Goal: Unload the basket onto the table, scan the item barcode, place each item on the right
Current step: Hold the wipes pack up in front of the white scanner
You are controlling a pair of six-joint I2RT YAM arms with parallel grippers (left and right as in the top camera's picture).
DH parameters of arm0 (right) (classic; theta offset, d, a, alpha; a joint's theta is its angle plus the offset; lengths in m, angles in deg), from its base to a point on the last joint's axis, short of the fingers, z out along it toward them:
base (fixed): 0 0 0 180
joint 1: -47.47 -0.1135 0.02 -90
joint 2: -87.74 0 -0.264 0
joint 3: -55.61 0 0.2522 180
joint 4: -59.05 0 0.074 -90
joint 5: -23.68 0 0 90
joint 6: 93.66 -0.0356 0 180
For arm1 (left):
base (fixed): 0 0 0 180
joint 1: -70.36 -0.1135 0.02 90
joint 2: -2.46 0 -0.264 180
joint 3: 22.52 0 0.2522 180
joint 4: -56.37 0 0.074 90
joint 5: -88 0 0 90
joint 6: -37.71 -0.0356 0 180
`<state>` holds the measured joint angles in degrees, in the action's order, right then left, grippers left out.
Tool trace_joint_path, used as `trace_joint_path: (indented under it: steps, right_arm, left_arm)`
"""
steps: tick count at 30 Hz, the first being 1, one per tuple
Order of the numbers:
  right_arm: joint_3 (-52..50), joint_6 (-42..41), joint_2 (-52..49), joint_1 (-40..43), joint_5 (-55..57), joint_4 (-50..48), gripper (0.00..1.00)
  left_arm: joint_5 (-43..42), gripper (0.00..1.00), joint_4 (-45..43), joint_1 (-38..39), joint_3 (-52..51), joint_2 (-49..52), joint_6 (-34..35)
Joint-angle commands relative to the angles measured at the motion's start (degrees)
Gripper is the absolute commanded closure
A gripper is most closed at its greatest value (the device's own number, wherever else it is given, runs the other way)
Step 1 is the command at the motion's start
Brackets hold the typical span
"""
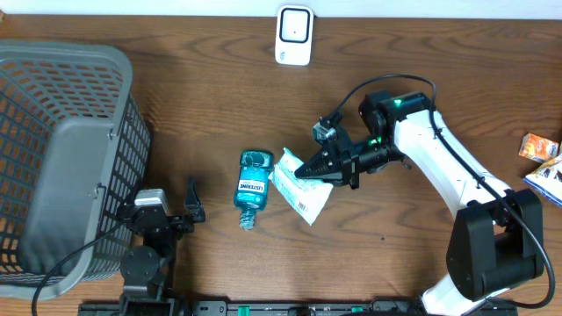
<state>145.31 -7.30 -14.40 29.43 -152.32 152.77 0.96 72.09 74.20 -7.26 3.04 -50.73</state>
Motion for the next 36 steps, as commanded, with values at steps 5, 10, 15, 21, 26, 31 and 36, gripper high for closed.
trace_joint_path:
  steps: [5,10,15,21,26,31,36]
  right_arm:
    - [0.1,-3.0,0.2,0.4,-2.3,0.0,0.99]
    - [0.1,-3.0,0.2,0.3,0.4,-1.5,0.99]
    - [0.1,1.0,0.2,0.3,1.0,-4.1,0.99]
    - [0.1,12.5,0.2,0.3,1.3,-13.8,0.99]
    - [0.1,21.2,0.2,-2.1,22.8,-25.2,0.99]
    - [0.1,21.3,0.2,-6.1,39.2,-39.1,0.99]
    - [0.1,21.2,-0.2,-10.5,65.2,-56.5,0.99]
  left_arm:
    - [0.9,0.00,1.9,-0.3,-1.3,-0.3,0.5]
    - [0.9,0.00,1.9,-0.3,-1.3,-0.3,0.5]
    - [1.0,0.00,1.9,-0.3,-1.3,-0.3,0.5]
    - [0.9,0.00,1.9,-0.3,-1.3,-0.3,0.5]
    - [0.9,0.00,1.9,-0.3,-1.3,-0.3,0.5]
    - [1.0,0.00,1.9,-0.3,-1.3,-0.3,0.5]
    - [1.0,0.00,1.9,-0.3,-1.3,-0.3,0.5]
